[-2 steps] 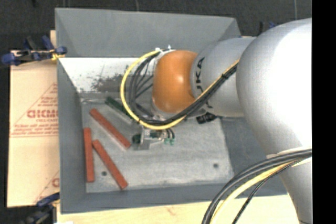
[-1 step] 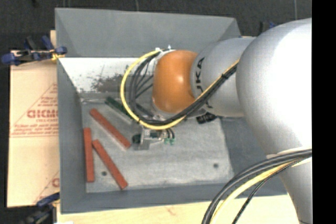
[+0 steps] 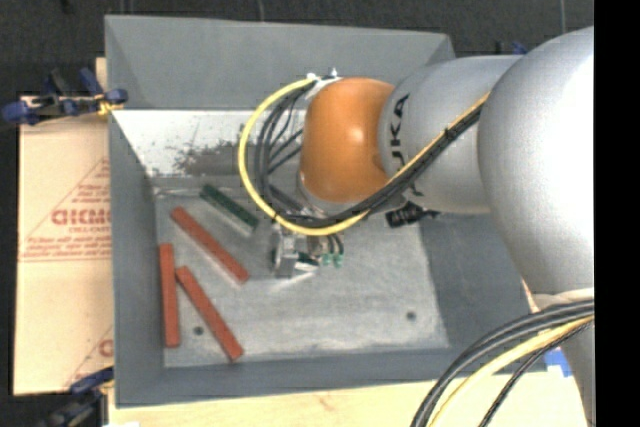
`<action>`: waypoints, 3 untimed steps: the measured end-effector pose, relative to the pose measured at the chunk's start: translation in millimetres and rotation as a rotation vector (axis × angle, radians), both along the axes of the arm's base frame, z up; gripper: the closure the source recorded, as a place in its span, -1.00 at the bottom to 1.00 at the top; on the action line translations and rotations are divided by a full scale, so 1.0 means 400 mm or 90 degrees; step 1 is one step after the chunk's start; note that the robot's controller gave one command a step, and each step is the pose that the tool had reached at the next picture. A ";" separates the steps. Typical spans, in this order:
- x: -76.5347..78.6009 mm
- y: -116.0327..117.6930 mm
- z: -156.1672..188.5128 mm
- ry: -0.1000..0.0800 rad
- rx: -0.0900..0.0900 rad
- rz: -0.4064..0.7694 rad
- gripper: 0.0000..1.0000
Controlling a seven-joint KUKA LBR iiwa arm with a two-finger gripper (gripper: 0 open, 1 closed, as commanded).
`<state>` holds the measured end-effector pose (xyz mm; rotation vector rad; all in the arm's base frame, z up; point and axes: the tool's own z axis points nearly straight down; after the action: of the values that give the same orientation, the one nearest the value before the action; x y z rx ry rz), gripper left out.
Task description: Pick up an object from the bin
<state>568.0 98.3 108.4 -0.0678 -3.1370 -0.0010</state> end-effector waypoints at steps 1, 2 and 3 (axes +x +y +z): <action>0.001 0.030 0.168 -0.001 0.000 -0.006 1.00; -0.028 -0.009 0.128 -0.005 0.000 -0.010 -1.00; -0.038 -0.023 0.093 -0.002 -0.001 -0.012 -1.00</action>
Offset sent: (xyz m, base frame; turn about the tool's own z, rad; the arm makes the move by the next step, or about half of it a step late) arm -0.0154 -0.0076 0.0381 0.0163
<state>552.7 89.2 145.5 -0.0977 -3.1399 0.0013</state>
